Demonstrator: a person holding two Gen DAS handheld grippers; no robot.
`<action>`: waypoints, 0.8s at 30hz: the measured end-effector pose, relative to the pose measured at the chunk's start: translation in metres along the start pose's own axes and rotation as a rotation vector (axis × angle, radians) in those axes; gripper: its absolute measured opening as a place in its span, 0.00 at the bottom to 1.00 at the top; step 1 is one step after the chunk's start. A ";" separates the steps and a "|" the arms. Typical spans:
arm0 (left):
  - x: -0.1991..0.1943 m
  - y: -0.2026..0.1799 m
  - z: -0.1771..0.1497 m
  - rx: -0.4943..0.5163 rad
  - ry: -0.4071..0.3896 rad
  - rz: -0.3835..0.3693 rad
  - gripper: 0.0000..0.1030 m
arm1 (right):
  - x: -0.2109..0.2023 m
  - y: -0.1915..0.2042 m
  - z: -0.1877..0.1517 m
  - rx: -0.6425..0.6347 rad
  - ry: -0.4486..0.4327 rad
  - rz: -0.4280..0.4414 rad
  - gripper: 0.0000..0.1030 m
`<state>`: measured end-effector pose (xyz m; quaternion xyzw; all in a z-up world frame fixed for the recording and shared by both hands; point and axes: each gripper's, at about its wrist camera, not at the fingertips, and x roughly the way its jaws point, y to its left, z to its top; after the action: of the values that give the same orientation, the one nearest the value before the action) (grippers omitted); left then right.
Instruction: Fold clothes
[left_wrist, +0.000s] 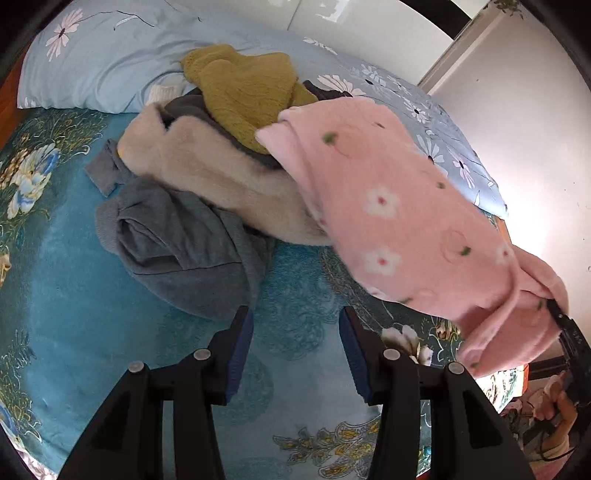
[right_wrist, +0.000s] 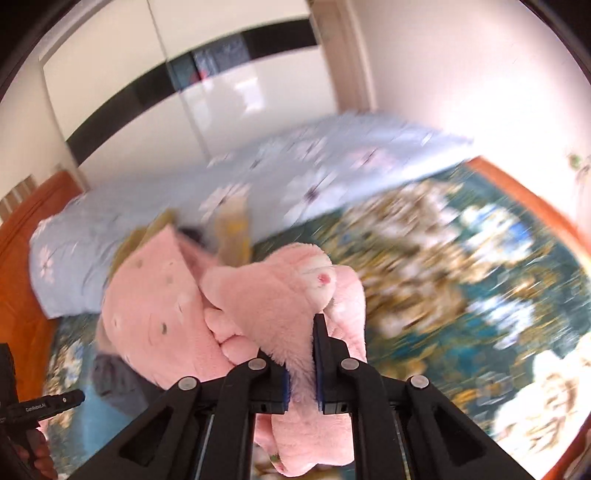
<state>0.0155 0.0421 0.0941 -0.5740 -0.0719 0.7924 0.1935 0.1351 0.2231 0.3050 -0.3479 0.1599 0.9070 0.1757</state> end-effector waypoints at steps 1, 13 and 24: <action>0.006 -0.003 0.000 -0.001 0.011 0.002 0.48 | -0.009 -0.021 0.005 0.006 -0.013 -0.055 0.10; 0.022 0.008 -0.013 -0.048 0.054 0.041 0.48 | 0.025 -0.188 -0.073 0.319 0.281 -0.320 0.21; 0.000 0.043 -0.029 -0.152 -0.008 0.069 0.48 | 0.116 0.033 0.022 -0.067 0.251 0.210 0.65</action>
<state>0.0328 -0.0004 0.0703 -0.5861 -0.1126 0.7931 0.1215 0.0279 0.2272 0.2461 -0.4453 0.1855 0.8747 0.0470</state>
